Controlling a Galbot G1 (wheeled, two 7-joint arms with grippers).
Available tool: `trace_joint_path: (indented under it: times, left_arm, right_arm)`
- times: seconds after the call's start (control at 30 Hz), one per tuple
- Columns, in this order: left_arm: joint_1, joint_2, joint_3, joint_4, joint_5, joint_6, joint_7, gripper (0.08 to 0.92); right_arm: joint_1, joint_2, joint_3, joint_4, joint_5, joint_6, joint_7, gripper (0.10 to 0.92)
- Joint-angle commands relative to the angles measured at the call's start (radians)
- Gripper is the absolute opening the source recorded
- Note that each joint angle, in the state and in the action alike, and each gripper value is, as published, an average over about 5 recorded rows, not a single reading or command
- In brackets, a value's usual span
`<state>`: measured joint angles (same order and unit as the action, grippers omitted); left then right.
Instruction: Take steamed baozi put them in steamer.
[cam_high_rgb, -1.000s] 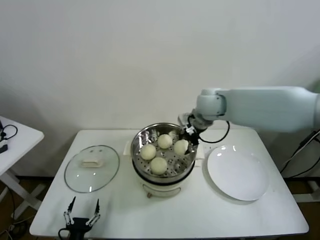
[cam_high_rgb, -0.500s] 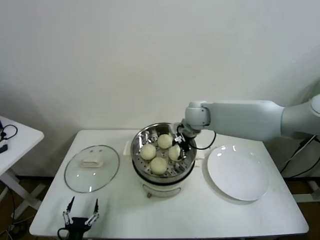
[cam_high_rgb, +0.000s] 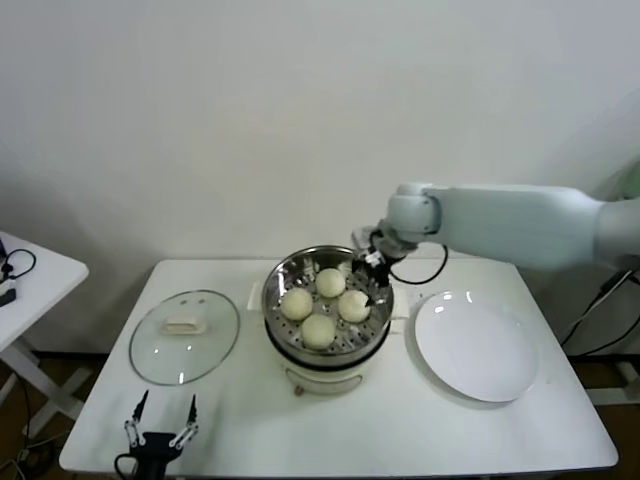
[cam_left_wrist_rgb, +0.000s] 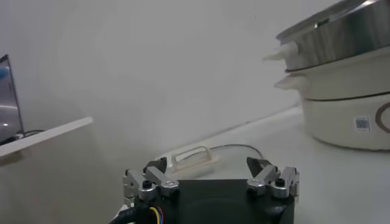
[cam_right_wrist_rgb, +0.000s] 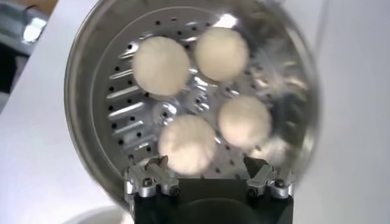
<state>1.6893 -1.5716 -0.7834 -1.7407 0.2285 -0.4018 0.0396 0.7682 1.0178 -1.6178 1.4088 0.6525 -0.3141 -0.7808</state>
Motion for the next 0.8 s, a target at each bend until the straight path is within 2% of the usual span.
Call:
trace_joint_path:
  times: [0.03, 0.2, 0.37, 0.6, 0.8]
  left_arm:
    - [-0.009, 0.0, 0.012, 0.003, 0.004, 0.0, 0.0, 0.823]
    - [-0.016, 0.0, 0.023, 0.012, 0.012, -0.001, 0.0, 0.823]
    - [-0.023, 0.0, 0.025, 0.02, 0.015, -0.002, 0.0, 0.823]
    - [-0.027, -0.007, 0.027, 0.029, 0.015, -0.005, -0.003, 0.823]
    - [-0.037, -0.013, 0.034, 0.035, 0.015, -0.008, -0.005, 0.823]
  right_arm:
    - [-0.077, -0.428, 0.254, 0.149, 0.149, 0.028, 0.304, 0.823]
    - [-0.353, -0.599, 0.521, 0.208, 0.162, 0.111, 0.47, 0.823]
    - [-0.666, -0.726, 0.775, 0.243, 0.18, 0.257, 0.565, 0.823]
    - [-0.921, -0.92, 0.824, 0.306, 0.258, 0.506, 0.658, 0.823]
    - [-0.958, -1.041, 0.733, 0.335, 0.295, 0.665, 0.698, 0.823]
